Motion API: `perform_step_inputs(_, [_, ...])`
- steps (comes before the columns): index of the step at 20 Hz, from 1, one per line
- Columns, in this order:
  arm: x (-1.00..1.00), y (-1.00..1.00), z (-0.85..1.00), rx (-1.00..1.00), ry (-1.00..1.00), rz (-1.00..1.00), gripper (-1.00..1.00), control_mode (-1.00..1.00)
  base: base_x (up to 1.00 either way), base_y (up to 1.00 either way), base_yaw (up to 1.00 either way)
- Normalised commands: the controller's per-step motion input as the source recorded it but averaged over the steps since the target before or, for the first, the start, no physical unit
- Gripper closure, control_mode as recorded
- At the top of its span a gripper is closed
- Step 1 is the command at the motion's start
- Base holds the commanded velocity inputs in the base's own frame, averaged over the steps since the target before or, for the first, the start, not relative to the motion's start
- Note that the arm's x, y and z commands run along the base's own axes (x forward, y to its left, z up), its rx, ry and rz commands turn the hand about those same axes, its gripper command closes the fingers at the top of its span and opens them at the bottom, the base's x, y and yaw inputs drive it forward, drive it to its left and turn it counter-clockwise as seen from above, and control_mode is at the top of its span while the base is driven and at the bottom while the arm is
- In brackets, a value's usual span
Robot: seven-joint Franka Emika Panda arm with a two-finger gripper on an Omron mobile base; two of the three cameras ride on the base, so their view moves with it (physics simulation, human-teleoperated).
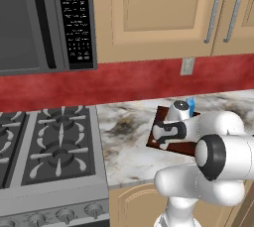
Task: Take out the milk from the fridge and place it on the tray on the counter. Then take the sugar cube near the tray and place it in the tray.
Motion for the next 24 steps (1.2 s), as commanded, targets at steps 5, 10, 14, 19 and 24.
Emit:
perform_step_inputs(5, [0.09,0.00,-0.12,0.00,0.00,0.04,1.00,-1.00,0.00,0.00,0.00])
perform_step_inputs(10, [0.00,0.00,-0.05,0.00,0.00,0.05,-1.00,-1.00,0.00,0.00,0.00])
perform_step_inputs(14, [0.00,0.00,-0.01,0.00,0.00,0.02,-1.00,-1.00,0.00,0.00,0.00])
perform_step_inputs(19, [-0.12,0.00,0.14,0.00,-0.04,0.00,-1.00,-1.00,0.00,0.00,0.00])
perform_step_inputs(24, [-0.30,0.00,0.35,0.00,-0.12,0.00,-1.00,-1.00,0.00,0.00,0.00])
